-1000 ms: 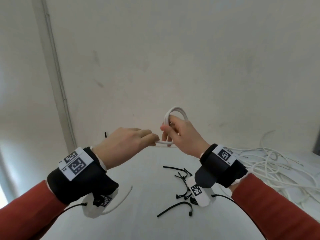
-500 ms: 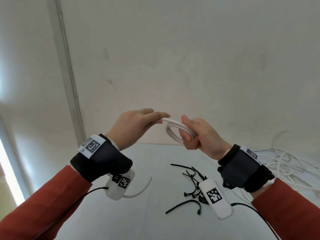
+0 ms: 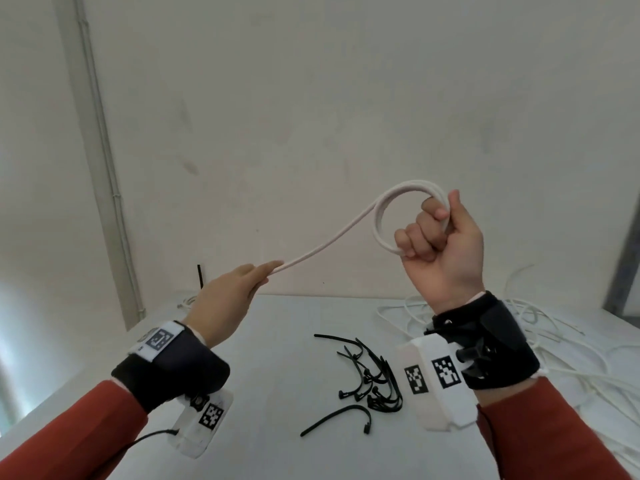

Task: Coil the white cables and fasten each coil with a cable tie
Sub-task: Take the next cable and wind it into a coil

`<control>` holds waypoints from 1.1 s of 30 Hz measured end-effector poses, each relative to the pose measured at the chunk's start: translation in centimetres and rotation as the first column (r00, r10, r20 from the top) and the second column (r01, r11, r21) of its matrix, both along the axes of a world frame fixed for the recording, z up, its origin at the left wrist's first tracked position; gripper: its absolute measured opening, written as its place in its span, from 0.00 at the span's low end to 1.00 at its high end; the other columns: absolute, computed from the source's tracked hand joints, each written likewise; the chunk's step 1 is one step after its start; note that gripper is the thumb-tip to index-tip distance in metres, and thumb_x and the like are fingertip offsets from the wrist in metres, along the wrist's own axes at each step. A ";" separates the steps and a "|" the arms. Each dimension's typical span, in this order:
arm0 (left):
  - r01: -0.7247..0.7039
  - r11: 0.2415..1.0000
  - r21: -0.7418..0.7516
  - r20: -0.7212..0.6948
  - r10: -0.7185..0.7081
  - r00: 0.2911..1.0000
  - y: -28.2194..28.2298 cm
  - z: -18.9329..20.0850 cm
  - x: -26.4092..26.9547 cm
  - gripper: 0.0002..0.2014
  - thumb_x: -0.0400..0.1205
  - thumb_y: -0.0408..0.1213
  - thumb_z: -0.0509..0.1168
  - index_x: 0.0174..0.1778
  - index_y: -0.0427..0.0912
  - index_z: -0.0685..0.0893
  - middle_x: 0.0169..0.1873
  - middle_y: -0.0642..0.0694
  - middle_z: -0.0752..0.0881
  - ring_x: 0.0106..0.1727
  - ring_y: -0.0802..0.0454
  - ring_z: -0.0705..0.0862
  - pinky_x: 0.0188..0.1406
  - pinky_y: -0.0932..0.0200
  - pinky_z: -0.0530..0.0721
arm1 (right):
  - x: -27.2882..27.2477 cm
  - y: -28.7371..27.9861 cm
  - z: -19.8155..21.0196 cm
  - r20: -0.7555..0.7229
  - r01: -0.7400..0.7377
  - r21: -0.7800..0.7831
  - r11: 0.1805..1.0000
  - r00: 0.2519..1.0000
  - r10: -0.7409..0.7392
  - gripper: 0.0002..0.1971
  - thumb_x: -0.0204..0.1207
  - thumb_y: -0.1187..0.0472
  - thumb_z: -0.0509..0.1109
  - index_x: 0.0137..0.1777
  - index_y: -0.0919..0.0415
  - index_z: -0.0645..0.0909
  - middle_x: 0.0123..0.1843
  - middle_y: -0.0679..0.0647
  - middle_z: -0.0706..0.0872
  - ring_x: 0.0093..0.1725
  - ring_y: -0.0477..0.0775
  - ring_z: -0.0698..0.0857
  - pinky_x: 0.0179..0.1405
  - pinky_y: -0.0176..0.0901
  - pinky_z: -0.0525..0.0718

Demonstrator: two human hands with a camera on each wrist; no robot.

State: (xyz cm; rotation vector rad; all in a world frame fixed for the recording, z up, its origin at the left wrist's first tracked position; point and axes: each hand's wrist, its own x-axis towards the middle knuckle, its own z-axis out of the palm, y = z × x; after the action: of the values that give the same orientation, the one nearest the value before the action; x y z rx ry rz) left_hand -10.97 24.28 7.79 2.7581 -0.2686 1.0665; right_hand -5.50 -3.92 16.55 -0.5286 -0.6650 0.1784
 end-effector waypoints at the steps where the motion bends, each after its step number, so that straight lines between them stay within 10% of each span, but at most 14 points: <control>1: -0.028 0.999 0.019 -0.027 0.028 0.999 -0.3 -0.5 -0.1 0.20 0.87 0.40 0.54 0.76 0.58 0.69 0.40 0.51 0.78 0.34 0.48 0.78 0.30 0.52 0.76 | 0.3 -0.3 0.1 0.001 0.012 0.044 0.999 1.000 -0.012 0.27 0.86 0.48 0.47 0.25 0.54 0.71 0.14 0.46 0.57 0.17 0.48 0.49 0.18 0.37 0.60; 11: 0.125 0.919 0.373 -0.146 -0.075 0.986 -4.2 -1.1 -2.8 0.34 0.68 0.21 0.71 0.69 0.51 0.78 0.48 0.55 0.88 0.36 0.56 0.88 0.24 0.64 0.78 | 3.4 0.4 -1.3 0.073 0.281 0.012 0.959 0.957 -0.282 0.15 0.88 0.56 0.51 0.42 0.59 0.71 0.25 0.48 0.70 0.25 0.48 0.67 0.31 0.39 0.67; 16: 0.197 0.905 0.378 -0.169 -0.142 0.975 -4.7 0.9 -4.2 0.34 0.65 0.21 0.73 0.64 0.53 0.78 0.44 0.60 0.87 0.34 0.65 0.85 0.22 0.80 0.67 | 4.0 0.6 -2.7 0.440 0.699 -0.295 0.652 0.704 -0.557 0.10 0.88 0.62 0.52 0.44 0.60 0.68 0.29 0.50 0.74 0.26 0.47 0.71 0.31 0.38 0.74; 18: 0.181 0.895 0.407 -0.140 -0.134 0.981 -4.6 1.7 -4.5 0.34 0.61 0.22 0.77 0.60 0.54 0.80 0.41 0.62 0.86 0.31 0.69 0.83 0.19 0.83 0.54 | 4.0 0.2 -3.5 0.632 0.803 -0.353 0.480 0.583 -0.511 0.09 0.88 0.62 0.55 0.45 0.62 0.70 0.31 0.52 0.77 0.26 0.49 0.75 0.32 0.41 0.77; 21: 0.242 0.892 0.383 -0.167 -0.191 0.967 -4.1 2.7 -4.6 0.32 0.66 0.20 0.73 0.61 0.54 0.77 0.41 0.61 0.85 0.32 0.64 0.83 0.22 0.74 0.71 | 4.1 -0.2 -4.6 0.916 0.941 -0.295 0.165 0.327 -0.234 0.09 0.86 0.57 0.56 0.47 0.59 0.72 0.33 0.49 0.84 0.28 0.54 0.81 0.33 0.50 0.82; 25: 0.210 0.848 0.486 -0.098 -0.186 0.978 -3.3 3.7 -4.3 0.35 0.65 0.20 0.74 0.61 0.57 0.74 0.42 0.62 0.85 0.33 0.63 0.84 0.23 0.68 0.75 | 3.7 -0.6 -5.5 0.956 0.985 -0.152 -0.079 0.167 0.243 0.16 0.86 0.51 0.55 0.56 0.66 0.73 0.37 0.59 0.85 0.33 0.65 0.82 0.30 0.51 0.74; 28: 0.174 0.764 0.621 -0.019 -0.207 0.978 -2.9 4.7 -3.8 0.31 0.60 0.23 0.75 0.56 0.53 0.77 0.37 0.59 0.85 0.31 0.57 0.84 0.15 0.65 0.76 | 2.9 -0.8 -5.9 0.892 0.982 -0.132 -0.137 0.178 0.416 0.17 0.87 0.49 0.51 0.57 0.63 0.72 0.37 0.56 0.80 0.36 0.63 0.79 0.34 0.47 0.68; 33: 0.060 0.693 0.718 0.100 -0.189 0.977 -2.7 6.4 -2.5 0.23 0.59 0.22 0.66 0.46 0.48 0.83 0.31 0.53 0.84 0.28 0.47 0.82 0.24 0.57 0.77 | 1.3 -1.0 -6.3 0.907 0.953 -0.298 0.047 0.268 0.325 0.28 0.77 0.36 0.36 0.36 0.52 0.72 0.25 0.43 0.76 0.26 0.45 0.71 0.30 0.38 0.65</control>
State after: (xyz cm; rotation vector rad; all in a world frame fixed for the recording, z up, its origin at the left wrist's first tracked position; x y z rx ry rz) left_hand -13.47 21.57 14.16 3.2141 -1.1054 1.3857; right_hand -4.22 -4.88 10.29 -2.3813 -1.4290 -0.4957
